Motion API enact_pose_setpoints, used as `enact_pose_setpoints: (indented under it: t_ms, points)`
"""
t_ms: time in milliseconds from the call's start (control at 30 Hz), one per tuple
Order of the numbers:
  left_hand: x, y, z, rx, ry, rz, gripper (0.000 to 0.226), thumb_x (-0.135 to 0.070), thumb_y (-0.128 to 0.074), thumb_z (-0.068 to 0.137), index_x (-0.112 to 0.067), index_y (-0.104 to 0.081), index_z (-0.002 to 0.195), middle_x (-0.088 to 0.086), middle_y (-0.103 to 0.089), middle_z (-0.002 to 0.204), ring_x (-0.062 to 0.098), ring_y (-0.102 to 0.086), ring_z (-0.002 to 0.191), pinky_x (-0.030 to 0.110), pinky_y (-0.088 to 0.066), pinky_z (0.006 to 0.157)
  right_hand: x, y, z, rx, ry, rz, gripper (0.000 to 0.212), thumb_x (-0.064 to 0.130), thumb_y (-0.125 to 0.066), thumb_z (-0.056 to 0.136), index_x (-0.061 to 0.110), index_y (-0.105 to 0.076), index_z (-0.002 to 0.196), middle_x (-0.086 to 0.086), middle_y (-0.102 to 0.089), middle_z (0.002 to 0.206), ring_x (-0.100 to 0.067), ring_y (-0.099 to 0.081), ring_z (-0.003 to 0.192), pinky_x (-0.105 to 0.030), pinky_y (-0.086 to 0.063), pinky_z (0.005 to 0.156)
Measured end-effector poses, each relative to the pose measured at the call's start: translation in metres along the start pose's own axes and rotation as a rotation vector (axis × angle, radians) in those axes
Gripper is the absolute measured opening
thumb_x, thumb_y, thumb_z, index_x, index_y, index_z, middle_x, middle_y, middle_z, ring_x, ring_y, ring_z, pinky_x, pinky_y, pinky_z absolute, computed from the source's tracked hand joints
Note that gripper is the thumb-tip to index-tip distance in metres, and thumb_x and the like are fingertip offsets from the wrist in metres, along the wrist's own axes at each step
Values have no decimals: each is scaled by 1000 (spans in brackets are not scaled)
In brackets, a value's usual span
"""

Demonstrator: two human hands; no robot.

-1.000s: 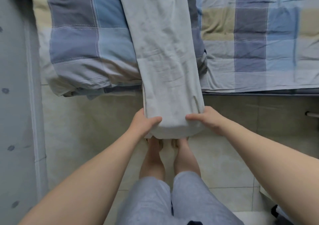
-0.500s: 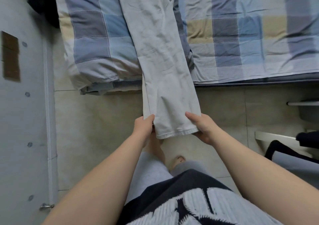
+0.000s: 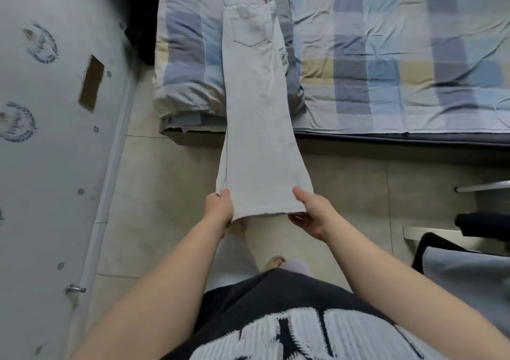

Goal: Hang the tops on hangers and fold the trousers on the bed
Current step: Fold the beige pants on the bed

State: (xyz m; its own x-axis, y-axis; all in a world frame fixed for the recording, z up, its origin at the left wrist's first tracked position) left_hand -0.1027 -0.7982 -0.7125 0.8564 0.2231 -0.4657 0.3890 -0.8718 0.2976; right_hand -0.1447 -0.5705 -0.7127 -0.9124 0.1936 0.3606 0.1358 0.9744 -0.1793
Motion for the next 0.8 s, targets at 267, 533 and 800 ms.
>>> enact_pose_setpoints:
  t_ms: [267, 533, 800]
  points:
    - [103, 40, -64, 18, 158, 60, 20, -31, -47, 102, -12, -54, 103, 11, -60, 102, 29, -59, 83, 29, -53, 53, -105, 40, -64, -27, -139, -75, 27, 24, -72, 92, 4, -67, 110, -10, -78, 92, -27, -71, 87, -39, -60, 81]
    - [81, 42, -66, 0, 113, -94, 12, -25, -51, 100, -15, -57, 99, 6, -59, 90, 24, -56, 71, 23, -48, 46, -80, 24, -67, -64, -85, -60, 25, 22, -73, 91, 5, -67, 109, -9, -76, 89, -24, -70, 79, -34, -57, 66]
    - [-33, 8, -25, -21, 16, -270, 17, -28, -64, 93, -12, -60, 90, 5, -67, 84, 22, -62, 68, 28, -52, 59, 42, -16, -38, -91, 38, -24, 17, 20, -72, 92, 10, -67, 105, -7, -75, 93, -23, -68, 81, -35, -56, 69]
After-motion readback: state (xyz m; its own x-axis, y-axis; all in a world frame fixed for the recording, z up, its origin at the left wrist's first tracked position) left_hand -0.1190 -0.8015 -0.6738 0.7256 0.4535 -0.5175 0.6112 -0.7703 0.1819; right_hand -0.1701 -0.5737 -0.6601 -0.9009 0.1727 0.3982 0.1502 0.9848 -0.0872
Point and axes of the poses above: each hand's wrist, its own z-axis towards the middle knuckle, its own y-axis out of the back of the hand, x = y × z, the point moved 3 cm from there along z, towards the middle knuckle
